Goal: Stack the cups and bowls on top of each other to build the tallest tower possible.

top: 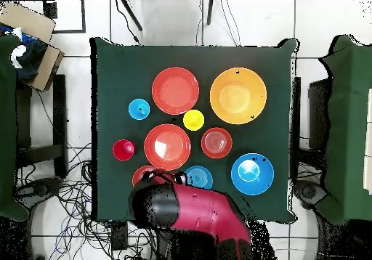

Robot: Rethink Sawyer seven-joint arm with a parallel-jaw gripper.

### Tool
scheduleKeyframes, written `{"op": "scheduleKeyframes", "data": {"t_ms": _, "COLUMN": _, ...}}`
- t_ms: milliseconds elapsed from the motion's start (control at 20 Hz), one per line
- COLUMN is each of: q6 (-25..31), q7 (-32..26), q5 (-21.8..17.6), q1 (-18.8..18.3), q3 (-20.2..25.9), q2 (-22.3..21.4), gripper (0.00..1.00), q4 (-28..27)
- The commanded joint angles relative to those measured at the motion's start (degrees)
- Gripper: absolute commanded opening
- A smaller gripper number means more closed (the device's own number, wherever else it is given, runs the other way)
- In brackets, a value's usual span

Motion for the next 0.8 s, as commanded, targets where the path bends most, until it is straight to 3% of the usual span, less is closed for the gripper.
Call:
{"op": "scheduleKeyframes", "data": {"t_ms": 50, "q6": -6.18, "q7": -2.08, "q5": -5.04, "q1": -3.94, "q3": 8.05, "q2": 9.87, "gripper": 1.00, "q4": -3.24}}
{"op": "scheduleKeyframes", "data": {"t_ms": 400, "q6": -6.66, "q7": -3.96, "q5": -8.07, "q1": -8.62, "q3": 11.15, "q2": 13.41, "gripper": 1.00, "q4": -5.79}}
{"op": "scheduleKeyframes", "data": {"t_ms": 800, "q6": -8.03, "q7": -0.09, "q5": -10.11, "q1": -9.79, "q3": 11.97, "q2": 15.12, "gripper": 1.00, "q4": -6.87}}
